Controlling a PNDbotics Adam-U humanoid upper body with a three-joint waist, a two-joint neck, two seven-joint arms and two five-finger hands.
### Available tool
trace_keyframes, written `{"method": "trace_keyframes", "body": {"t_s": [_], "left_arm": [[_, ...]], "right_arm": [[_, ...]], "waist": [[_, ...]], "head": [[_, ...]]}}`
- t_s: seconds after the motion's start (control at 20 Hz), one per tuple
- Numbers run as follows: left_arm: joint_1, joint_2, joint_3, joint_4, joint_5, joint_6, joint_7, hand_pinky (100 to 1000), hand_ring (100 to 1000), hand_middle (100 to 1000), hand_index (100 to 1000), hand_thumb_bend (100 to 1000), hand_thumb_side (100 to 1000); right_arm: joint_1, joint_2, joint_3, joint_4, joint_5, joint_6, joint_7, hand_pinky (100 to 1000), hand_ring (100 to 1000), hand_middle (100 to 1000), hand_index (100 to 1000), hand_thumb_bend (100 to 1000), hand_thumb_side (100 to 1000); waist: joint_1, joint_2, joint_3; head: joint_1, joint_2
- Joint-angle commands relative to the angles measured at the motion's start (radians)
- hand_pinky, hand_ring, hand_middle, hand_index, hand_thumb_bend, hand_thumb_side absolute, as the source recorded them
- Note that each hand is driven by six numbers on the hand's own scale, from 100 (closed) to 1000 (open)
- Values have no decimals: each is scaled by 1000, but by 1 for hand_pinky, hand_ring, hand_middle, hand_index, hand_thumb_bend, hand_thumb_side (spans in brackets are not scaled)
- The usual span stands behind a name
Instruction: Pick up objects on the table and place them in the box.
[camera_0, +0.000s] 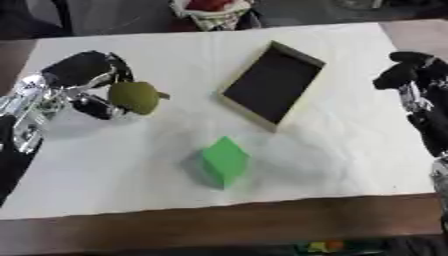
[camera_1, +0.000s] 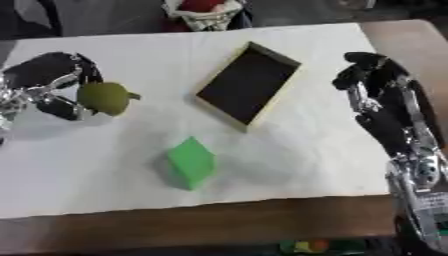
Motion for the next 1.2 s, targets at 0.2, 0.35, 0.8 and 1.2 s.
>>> {"method": "trace_keyframes", "body": {"t_s": [0.2,0.35,0.8,1.2], "left_arm": [[-132,-22,-12,0,20,13,-12,628,503,483,639,295,110],[-189,-73,-18,64,-5,8,20,631,510,488,646,303,103],[-316,-213,2,268,-159,4,206,640,544,525,688,337,100],[-363,-293,48,437,-241,30,322,664,597,578,756,335,100]], "right_arm": [[-23,-5,12,-13,-8,0,13,645,604,544,755,100,500],[-30,-1,19,-14,-12,0,20,645,604,544,755,100,500],[-53,5,51,-16,-27,2,50,645,603,543,754,100,501],[-69,8,66,-15,-38,4,65,644,603,541,754,100,502]], "waist": [[2,-16,-27],[3,-13,-51],[15,4,-135],[24,24,-198]], "head": [[17,5],[25,5],[63,5],[83,5]]}}
